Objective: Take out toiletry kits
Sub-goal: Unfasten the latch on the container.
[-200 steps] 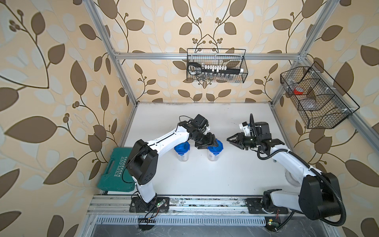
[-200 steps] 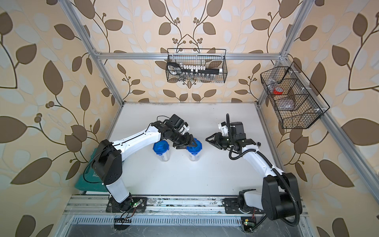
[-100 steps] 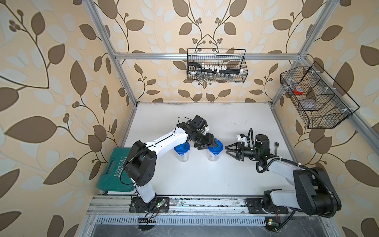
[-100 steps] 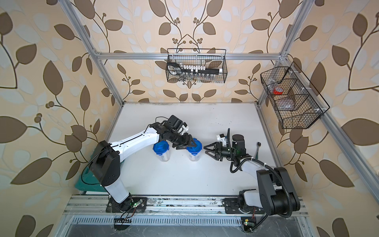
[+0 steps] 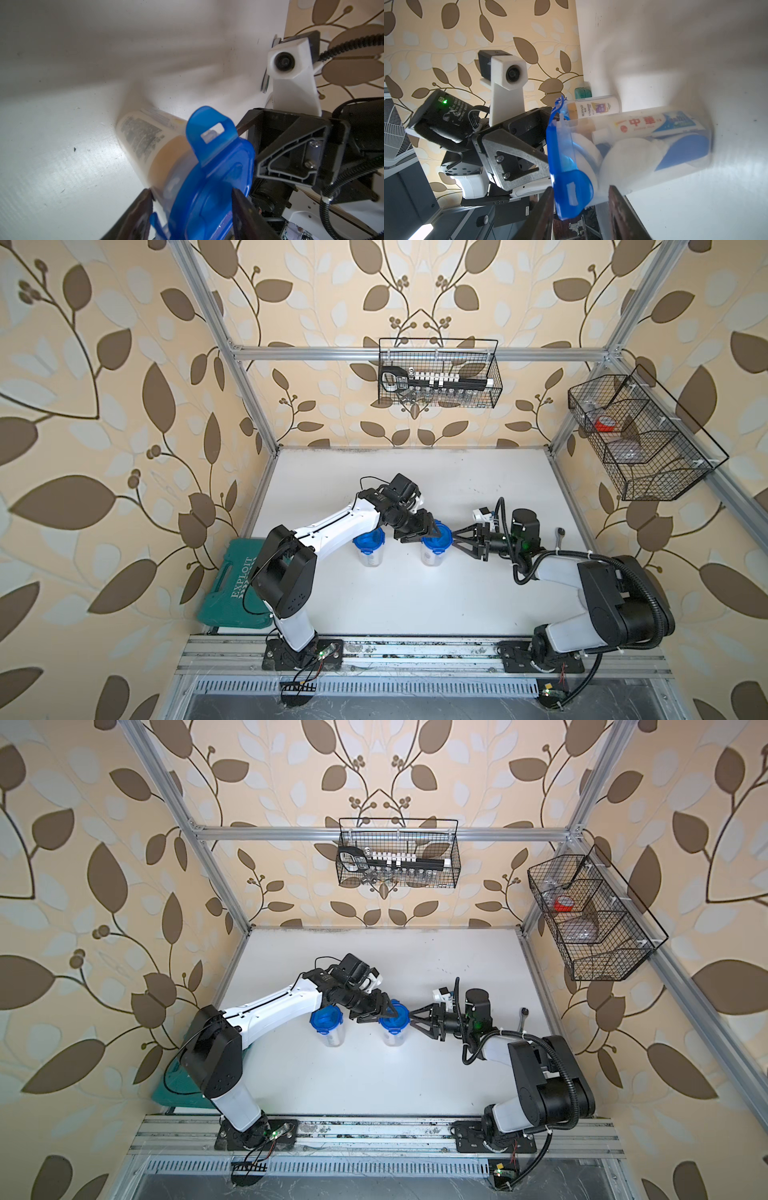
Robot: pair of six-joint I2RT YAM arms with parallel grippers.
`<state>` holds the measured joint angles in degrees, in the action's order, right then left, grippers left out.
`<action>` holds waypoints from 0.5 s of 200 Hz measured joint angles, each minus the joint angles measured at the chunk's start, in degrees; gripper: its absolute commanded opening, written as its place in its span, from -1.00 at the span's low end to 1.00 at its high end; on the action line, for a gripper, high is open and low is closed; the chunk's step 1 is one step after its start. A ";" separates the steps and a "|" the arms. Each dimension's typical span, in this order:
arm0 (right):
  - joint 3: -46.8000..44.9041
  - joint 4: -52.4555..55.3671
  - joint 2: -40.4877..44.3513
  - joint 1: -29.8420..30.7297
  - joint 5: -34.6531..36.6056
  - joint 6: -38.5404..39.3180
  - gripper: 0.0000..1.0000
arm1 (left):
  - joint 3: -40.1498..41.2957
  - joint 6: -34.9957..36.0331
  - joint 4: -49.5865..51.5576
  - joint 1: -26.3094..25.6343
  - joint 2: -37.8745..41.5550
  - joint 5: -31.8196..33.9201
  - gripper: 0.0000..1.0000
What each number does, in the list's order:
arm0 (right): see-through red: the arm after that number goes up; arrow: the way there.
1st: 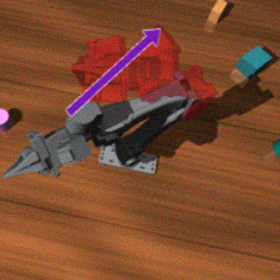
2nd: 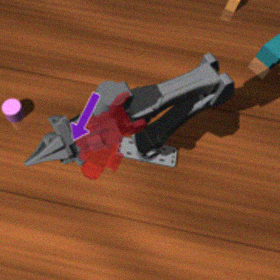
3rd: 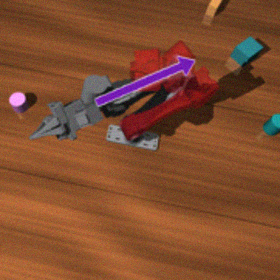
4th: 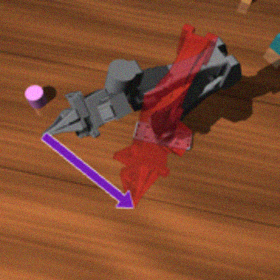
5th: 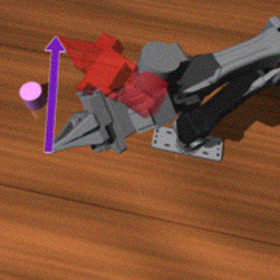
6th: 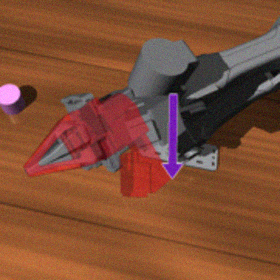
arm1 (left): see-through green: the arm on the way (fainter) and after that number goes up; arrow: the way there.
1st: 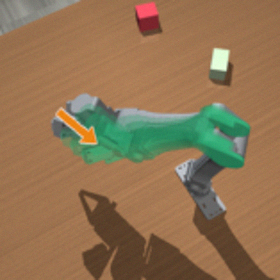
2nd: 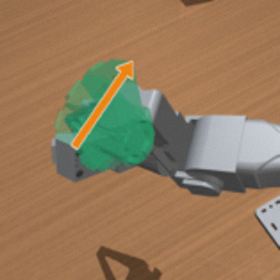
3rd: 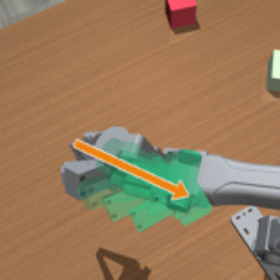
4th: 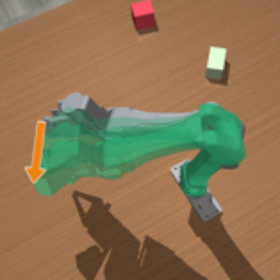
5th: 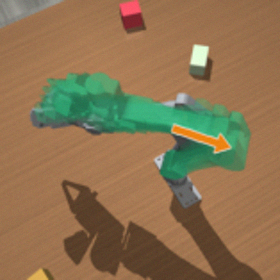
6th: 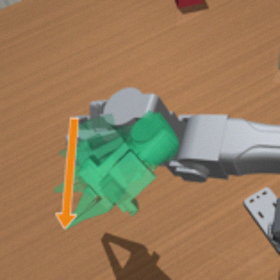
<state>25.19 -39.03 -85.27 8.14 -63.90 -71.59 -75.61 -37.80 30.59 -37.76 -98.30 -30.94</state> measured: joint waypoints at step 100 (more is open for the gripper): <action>-0.55 -11.17 -3.72 0.90 0.07 -6.45 -0.32 | 0.13 -0.09 -0.04 0.31 0.00 -0.55 0.10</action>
<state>24.64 -50.19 -88.99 9.04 -63.83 -78.04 -75.48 -37.89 30.55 -37.45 -98.30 -31.48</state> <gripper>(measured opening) 0.348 0.559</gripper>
